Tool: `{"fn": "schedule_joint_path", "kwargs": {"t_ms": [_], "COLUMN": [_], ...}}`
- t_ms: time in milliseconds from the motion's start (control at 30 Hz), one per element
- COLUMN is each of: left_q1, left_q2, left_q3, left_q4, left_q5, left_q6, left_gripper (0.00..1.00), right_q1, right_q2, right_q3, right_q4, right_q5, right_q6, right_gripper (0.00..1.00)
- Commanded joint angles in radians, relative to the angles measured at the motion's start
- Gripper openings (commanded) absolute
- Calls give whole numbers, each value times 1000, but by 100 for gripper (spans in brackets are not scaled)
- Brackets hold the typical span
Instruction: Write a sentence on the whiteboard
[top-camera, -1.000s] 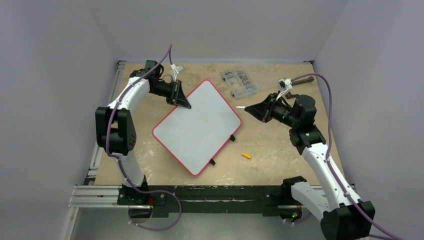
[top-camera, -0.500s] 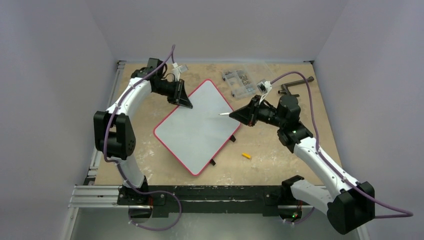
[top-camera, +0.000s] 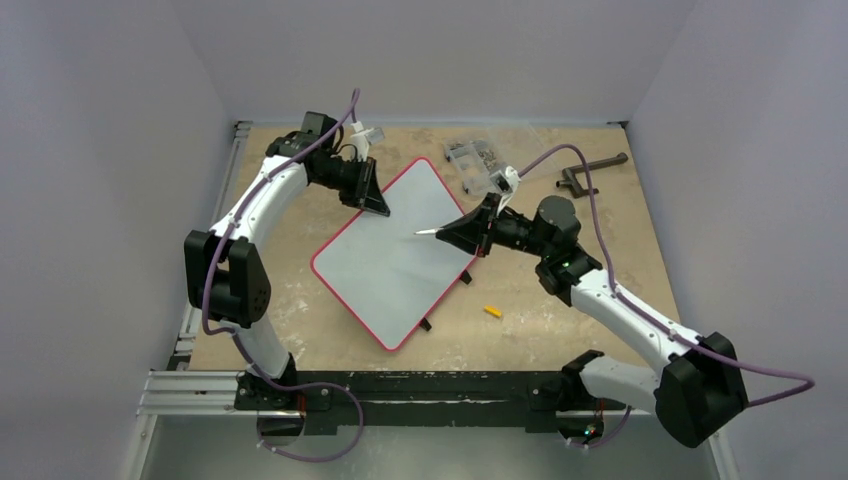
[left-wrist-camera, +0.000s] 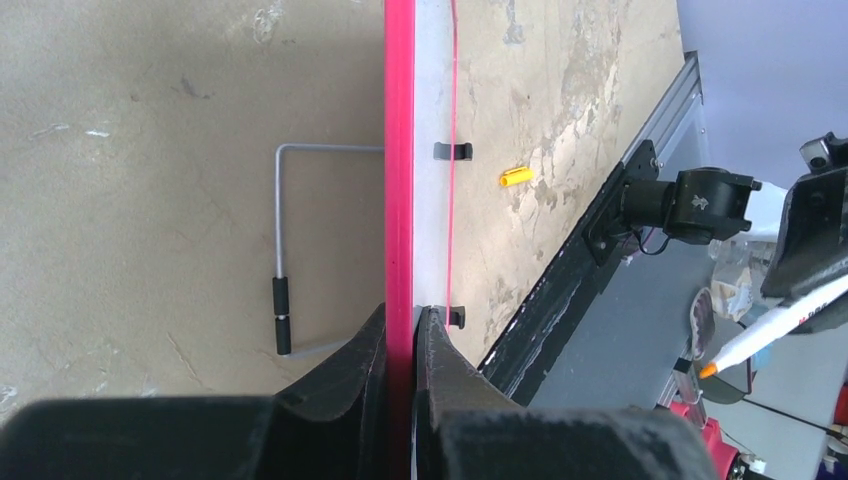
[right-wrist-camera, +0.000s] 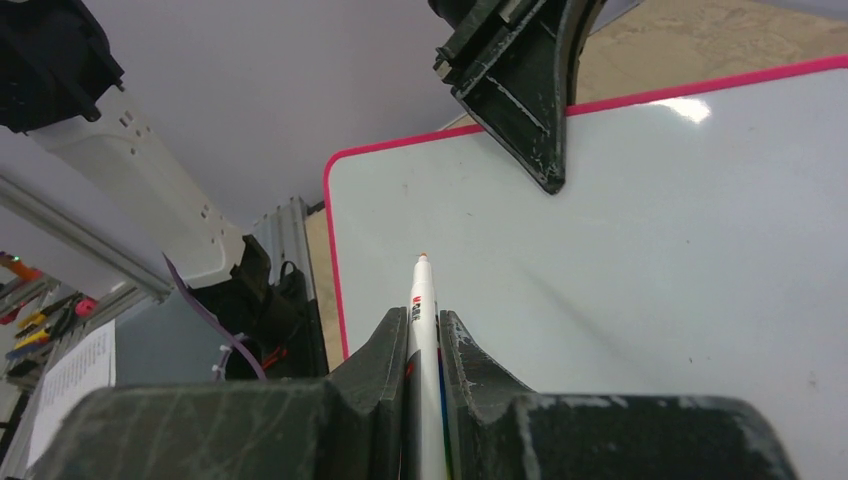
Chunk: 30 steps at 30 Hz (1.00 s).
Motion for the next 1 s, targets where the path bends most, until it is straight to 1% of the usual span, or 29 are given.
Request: {"fn": "schedule_joint_path", "kwargs": {"t_ms": [0,67,200,500,533,700,967], "left_q1": [-28,-28,-28,-28,-28,-28,-28], "left_q2": [-13,-8,17,8,9,2,7], "left_q3": [-19,-24,1,-1,0,1,7], "left_q4": [42,45,25,22,21,20,22], "left_q5": [-159,-173,-196,-246,-246,-257,-269], "left_q6": [57,58,57,58,36,18,-6], "left_gripper": [0,0,0,0,0,0,0], "right_q1": [39,63,128,260,271,315,352], "right_q2": [43,69,126,183,187,217,257], "right_q3": [2,16,64,84,89,105,126], "right_q4": [157,165,115,190,194,199,220], "right_q5": [-24,-32,19,122,130,167,214], "right_q6": [-30,-48,-117,-116,-115,-122,-133], "right_gripper": [0,0,0,0,0,0,0]}}
